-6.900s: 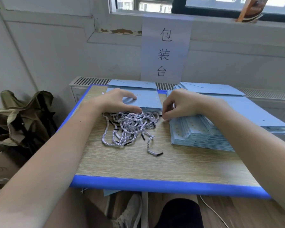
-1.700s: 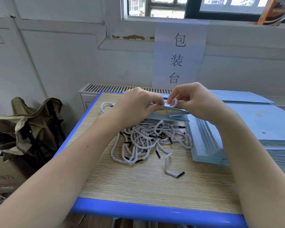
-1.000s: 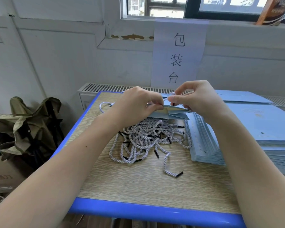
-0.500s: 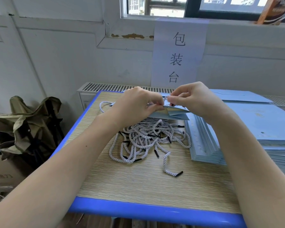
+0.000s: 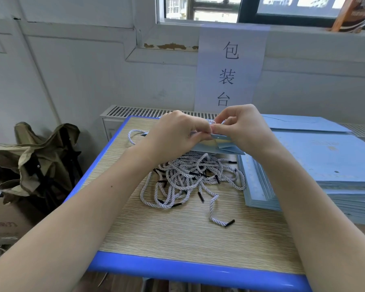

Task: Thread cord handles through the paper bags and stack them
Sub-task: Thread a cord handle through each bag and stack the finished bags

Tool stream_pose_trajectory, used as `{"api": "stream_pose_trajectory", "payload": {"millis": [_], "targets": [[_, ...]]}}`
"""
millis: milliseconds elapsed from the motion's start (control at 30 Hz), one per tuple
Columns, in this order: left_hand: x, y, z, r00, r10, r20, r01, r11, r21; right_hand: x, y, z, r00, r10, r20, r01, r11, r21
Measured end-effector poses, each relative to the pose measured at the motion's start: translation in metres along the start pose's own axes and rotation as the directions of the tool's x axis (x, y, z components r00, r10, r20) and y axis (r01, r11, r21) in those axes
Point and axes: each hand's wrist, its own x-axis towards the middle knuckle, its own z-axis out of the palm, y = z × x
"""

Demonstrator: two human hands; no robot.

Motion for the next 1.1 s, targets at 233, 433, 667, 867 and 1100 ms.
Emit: {"api": "stream_pose_trajectory", "payload": {"millis": [233, 433, 667, 867, 1100], "targets": [[0.001, 0.000, 0.000, 0.999, -0.003, -0.034, 0.004, 1.000, 0.017, -0.001, 0.000, -0.009, 1.000, 0.005, -0.007, -0.005, 1.000, -0.001], [0.001, 0.002, 0.000, 0.999, 0.003, -0.033, -0.002, 0.999, 0.050, -0.005, -0.004, -0.016, 0.999, -0.004, 0.039, 0.004, 1.000, 0.007], [0.000, 0.001, 0.001, 0.999, 0.022, -0.026, -0.020, 0.998, 0.060, -0.005, -0.003, -0.016, 0.997, -0.028, 0.068, 0.025, 0.999, 0.046], [0.000, 0.003, 0.002, 1.000, 0.029, -0.002, -0.029, 0.998, 0.061, -0.003, 0.000, -0.012, 0.997, -0.017, 0.079, 0.023, 0.997, -0.077], [0.001, 0.001, 0.001, 1.000, 0.016, -0.004, -0.016, 0.999, 0.046, -0.004, -0.001, -0.015, 0.993, -0.035, 0.113, 0.044, 0.996, -0.072]]}}
